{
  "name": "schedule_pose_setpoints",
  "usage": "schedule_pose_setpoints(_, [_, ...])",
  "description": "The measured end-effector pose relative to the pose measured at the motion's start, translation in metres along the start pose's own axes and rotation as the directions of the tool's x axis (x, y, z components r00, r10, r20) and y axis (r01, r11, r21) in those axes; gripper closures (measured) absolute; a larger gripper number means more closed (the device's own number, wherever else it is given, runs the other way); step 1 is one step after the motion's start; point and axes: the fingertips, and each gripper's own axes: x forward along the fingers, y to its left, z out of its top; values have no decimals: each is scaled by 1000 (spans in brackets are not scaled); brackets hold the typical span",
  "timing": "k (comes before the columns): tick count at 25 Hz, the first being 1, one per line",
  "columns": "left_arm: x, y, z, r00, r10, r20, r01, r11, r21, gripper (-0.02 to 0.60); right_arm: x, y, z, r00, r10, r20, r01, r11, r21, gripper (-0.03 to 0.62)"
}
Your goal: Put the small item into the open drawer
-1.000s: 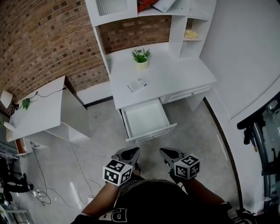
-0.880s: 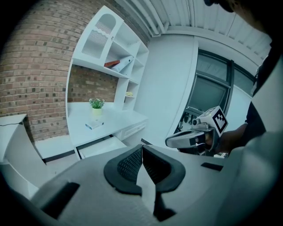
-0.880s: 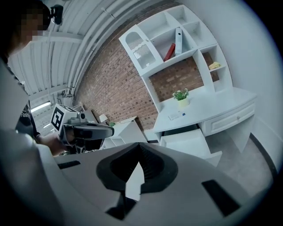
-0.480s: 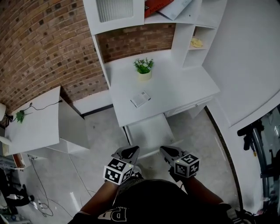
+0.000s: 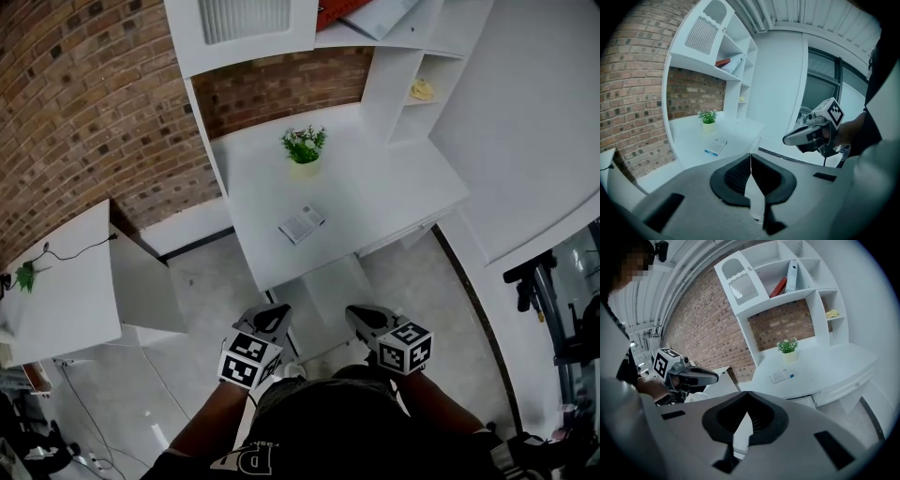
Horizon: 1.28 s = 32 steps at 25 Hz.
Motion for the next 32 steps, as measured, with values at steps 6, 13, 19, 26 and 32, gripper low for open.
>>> schedule_pose_setpoints(6, [14,20,5,1000,-11,-6,10,1000,-17,563,9,-15,10,999,-28,-27,28,1000,14,588])
schedule_pose_setpoints(13, [45,44,18,999,42,-34,-41,999,10,563,30,-39,22,998,19,-52,-18,1000,12,589])
schedule_pose_setpoints(19, [80,62,30,994,89,-70,-87,996,32,561,48,-58,31,993,94,-67,-93,996,13,589])
schedule_pose_setpoints(26, [135,83,41,983,120,-142,-117,993,28,472,63,-82,36,979,183,-93,-182,983,19,588])
schedule_pose_setpoints(32, [176,112,43,958,165,-233,-146,985,98,445,67,-104,33,971,220,-94,-216,975,50,588])
